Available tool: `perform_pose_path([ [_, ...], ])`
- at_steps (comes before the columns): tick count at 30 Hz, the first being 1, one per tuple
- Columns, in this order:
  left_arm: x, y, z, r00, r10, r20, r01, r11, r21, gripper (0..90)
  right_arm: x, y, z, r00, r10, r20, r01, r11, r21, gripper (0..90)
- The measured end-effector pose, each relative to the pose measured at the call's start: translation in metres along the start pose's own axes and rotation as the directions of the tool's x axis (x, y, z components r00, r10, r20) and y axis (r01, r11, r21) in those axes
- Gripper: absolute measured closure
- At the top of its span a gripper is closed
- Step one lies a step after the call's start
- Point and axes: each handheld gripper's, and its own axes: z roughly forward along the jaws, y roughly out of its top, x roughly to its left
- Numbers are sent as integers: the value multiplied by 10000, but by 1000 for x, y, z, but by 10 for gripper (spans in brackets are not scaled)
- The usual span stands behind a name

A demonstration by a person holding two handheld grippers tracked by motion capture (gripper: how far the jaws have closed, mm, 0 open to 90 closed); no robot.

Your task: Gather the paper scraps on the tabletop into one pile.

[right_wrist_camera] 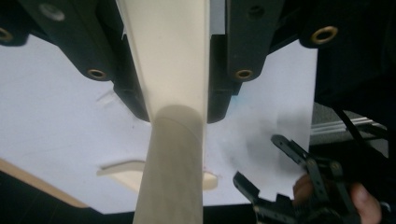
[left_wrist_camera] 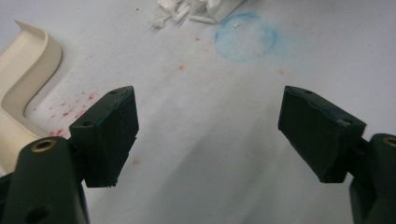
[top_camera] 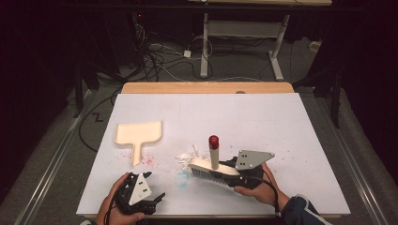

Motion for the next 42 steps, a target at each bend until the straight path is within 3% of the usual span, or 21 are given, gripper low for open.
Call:
perform_pose_path([
  [6, 0, -1, -1, 9999, -32, -99, 32, 10000, -6, 189, 1, 12, -37, 9995, 220, 248, -211, 9992, -328, 681],
  [13, 0, -1, -1, 9998, -77, -197, 78, 10000, 37, 189, -2, 0, -89, 9923, 858, 890, -888, 9956, 297, 680],
  [17, 0, 0, 0, 9998, -11, -194, 13, 10000, 87, 189, -6, -18, -114, 9804, 1496, 1286, -1591, 9850, 670, 680],
  [20, 0, 2, 1, 9997, -43, -220, 45, 10000, 83, 189, -13, -29, -126, 9687, 2196, 1155, -2312, 9678, 994, 681],
  [22, 0, 3, 2, 9998, -14, -212, 16, 9999, 102, 189, -19, -36, -128, 9593, 2657, 954, -2777, 9489, 1500, 680],
  [28, 0, 6, 5, 9999, -31, -116, 32, 10000, 92, 189, -41, -49, -119, 9275, 3582, 1072, -3738, 8956, 2414, 680],
  [32, 3, 6, 7, 9993, -215, -301, 223, 9994, 273, 189, -65, -49, -112, 9296, 3470, 1239, -3684, 8787, 3037, 641],
  [35, 1, 7, 8, 9996, -162, -224, 168, 9995, 261, 191, -85, -49, -106, 9267, 3396, 1608, -3753, 8583, 3500, 584],
  [37, 0, 7, 9, 9997, -124, -204, 131, 9994, 324, 191, -96, -50, -101, 9168, 3483, 1952, -3974, 8427, 3632, 553],
  [39, 0, 7, 10, 9998, -115, -183, 121, 9993, 355, 192, -105, -50, -97, 9238, 3383, 1793, -3821, 8437, 3771, 531],
  [40, -1, 7, 10, 9998, -108, -151, 114, 9993, 352, 193, -108, -49, -97, 9230, 3427, 1751, -3844, 8429, 3765, 521],
  [42, -1, 7, 11, 9999, -103, -139, 108, 9993, 360, 193, -107, -46, -95, 9372, 2861, 1997, -3443, 8506, 3975, 480],
])
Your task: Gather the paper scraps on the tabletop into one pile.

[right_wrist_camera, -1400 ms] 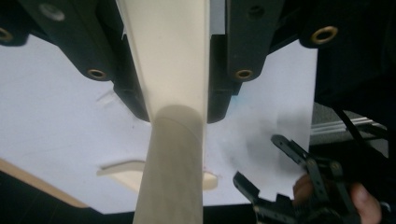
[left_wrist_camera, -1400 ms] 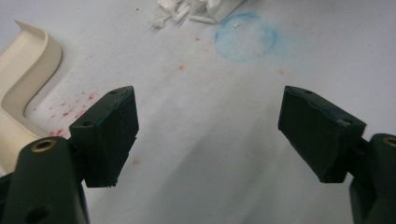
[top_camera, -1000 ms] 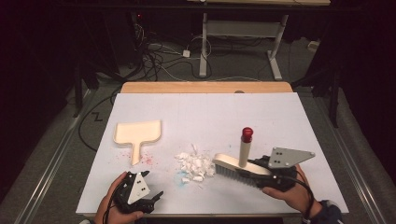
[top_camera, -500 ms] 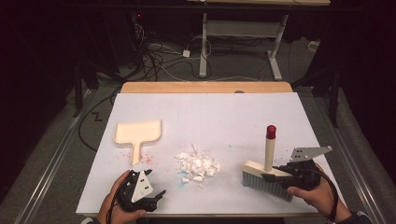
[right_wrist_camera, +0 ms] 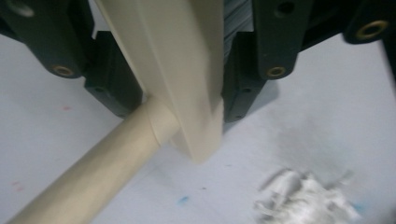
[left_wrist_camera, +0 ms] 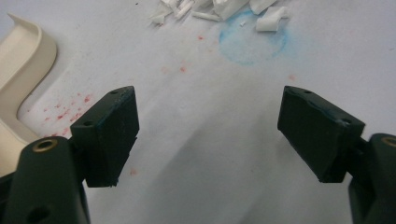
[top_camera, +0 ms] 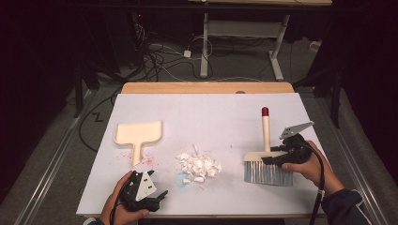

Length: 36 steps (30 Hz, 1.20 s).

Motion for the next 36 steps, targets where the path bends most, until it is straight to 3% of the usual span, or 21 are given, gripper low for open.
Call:
perform_pose_path([
  [1, 0, 0, 0, 10000, -9, 13, 9, 10000, -9, 193, 1, 1, 1, 9992, -168, 374, 167, 9999, 27, 467],
  [5, 1, 1, 0, 10000, -74, -42, 74, 10000, -58, 193, 5, -2, 1, 9957, -356, 854, 354, 9994, 42, 418],
  [7, 1, 1, 0, 10000, -60, -77, 60, 10000, -34, 193, 8, -3, 1, 9820, -574, 1802, 581, 9983, 16, 393],
  [9, 2, 1, 0, 9999, -84, -125, 83, 9999, -59, 193, 8, -4, -2, 9579, -696, 2786, 832, 9958, -373, 383],
  [11, 3, 1, -1, 9997, -116, -194, 115, 9999, -85, 193, 8, -5, -8, 9466, -477, 3190, 860, 9905, -1071, 355],
  [13, 3, 2, -2, 9995, -38, -320, 35, 9999, -94, 192, 13, -9, -15, 9278, -260, 3721, 1070, 9742, -1987, 345],
  [17, 1, 3, -3, 9960, 57, -893, -68, 9999, -129, 181, 38, -24, -27, 8870, 20, 4617, 1762, 9229, -3424, 302],
  [19, 2, 4, -3, 9944, 15, -1057, -34, 9998, -180, 176, 50, -34, -29, 8828, 258, 4691, 1821, 9017, -3922, 273],
  [23, 3, 4, -5, 9923, -14, -1239, -19, 9996, -272, 176, 71, -53, -28, 8631, 453, 5031, 1960, 8879, -4162, 236],
  [25, 2, 5, -5, 9907, 28, -1359, -67, 9996, -283, 176, 79, -60, -26, 8464, 529, 5300, 2025, 8884, -4121, 215],
  [26, 3, 5, -5, 9904, 24, -1382, -66, 9995, -297, 176, 81, -63, -25, 8461, 516, 5305, 2043, 8879, -4123, 202],
  [31, 5, 8, -2, 9911, -51, -1327, 11, 9995, -301, 176, 85, -67, -17, 8441, 180, 5359, 2117, 9070, -3641, 178],
  [36, 6, 9, -1, 9910, -155, -1328, 106, 9992, -381, 176, 88, -66, -14, 8470, -32, 5315, 2285, 9050, -3587, 181],
])
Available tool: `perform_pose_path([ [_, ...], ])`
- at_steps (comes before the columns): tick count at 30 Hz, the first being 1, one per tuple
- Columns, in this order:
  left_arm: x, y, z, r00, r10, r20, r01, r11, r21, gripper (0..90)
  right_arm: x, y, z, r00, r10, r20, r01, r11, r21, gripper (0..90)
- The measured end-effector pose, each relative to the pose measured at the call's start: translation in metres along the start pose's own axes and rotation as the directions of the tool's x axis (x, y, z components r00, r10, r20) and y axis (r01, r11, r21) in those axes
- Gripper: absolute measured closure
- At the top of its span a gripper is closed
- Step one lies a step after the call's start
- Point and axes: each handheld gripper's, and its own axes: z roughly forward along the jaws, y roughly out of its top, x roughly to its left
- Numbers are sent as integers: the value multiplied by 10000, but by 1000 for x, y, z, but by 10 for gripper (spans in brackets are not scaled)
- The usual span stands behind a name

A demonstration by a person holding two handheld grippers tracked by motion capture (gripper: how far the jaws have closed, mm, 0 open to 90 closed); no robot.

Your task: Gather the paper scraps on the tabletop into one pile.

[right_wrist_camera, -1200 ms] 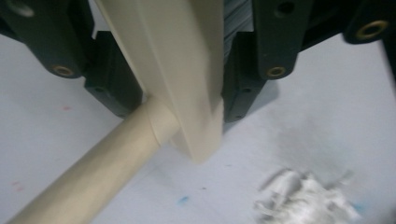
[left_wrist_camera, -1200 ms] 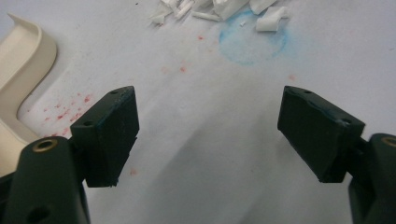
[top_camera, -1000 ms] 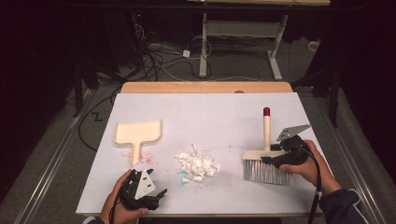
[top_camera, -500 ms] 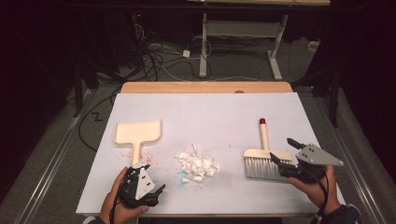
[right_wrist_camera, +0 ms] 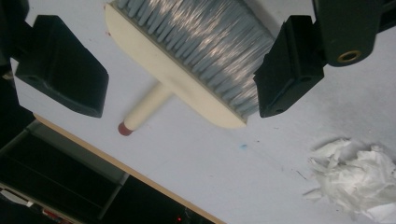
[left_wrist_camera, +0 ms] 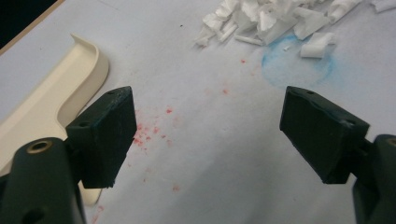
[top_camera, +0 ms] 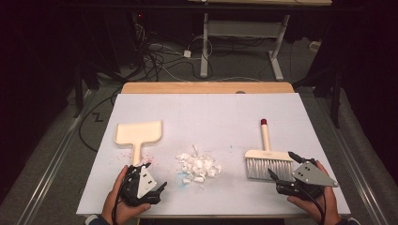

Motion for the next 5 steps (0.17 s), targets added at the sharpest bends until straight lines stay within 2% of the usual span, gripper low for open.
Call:
perform_pose_path([
  [5, 2, 1, 2, 10000, -82, -24, 82, 10000, -21, 176, 0, 0, -1, 9999, 116, -73, -118, 9998, -186, 176],
])
